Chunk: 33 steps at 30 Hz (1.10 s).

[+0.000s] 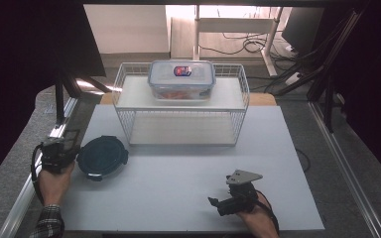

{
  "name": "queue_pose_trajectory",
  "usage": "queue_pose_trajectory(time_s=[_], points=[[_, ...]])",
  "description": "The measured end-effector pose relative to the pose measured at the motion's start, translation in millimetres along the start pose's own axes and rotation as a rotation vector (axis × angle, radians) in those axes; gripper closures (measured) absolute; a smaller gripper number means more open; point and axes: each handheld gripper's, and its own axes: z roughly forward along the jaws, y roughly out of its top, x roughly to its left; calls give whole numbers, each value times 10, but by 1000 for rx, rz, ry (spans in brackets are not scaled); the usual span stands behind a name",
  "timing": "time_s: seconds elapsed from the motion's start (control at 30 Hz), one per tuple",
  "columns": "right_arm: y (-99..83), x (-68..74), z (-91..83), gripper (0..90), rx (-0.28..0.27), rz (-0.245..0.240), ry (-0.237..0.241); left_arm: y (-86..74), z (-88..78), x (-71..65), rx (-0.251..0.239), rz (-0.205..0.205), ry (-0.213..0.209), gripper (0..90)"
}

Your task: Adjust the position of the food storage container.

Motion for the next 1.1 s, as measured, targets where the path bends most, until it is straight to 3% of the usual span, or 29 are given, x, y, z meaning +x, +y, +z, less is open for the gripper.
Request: queue_pose_trajectory(time_s=[0.17, 0.33, 0.47, 0.83, 1.1], points=[[-1, -5, 21, 30, 8, 2, 3, -4, 11, -20, -5, -8, -15, 900], [-2, -1, 44, 32, 17, -1, 11, 1, 26, -114, 4, 17, -45, 900], [-8, -8, 45, 33, 20, 1, 14, 2, 42, -285, 15, 50, -85, 900], [-18, -31, 54, 35, 28, 5, 20, -21, 60, -631, 35, 107, -133, 900], [-16, -66, 62, 34, 26, 19, 21, -32, 103, -1028, 50, 140, -176, 900]])
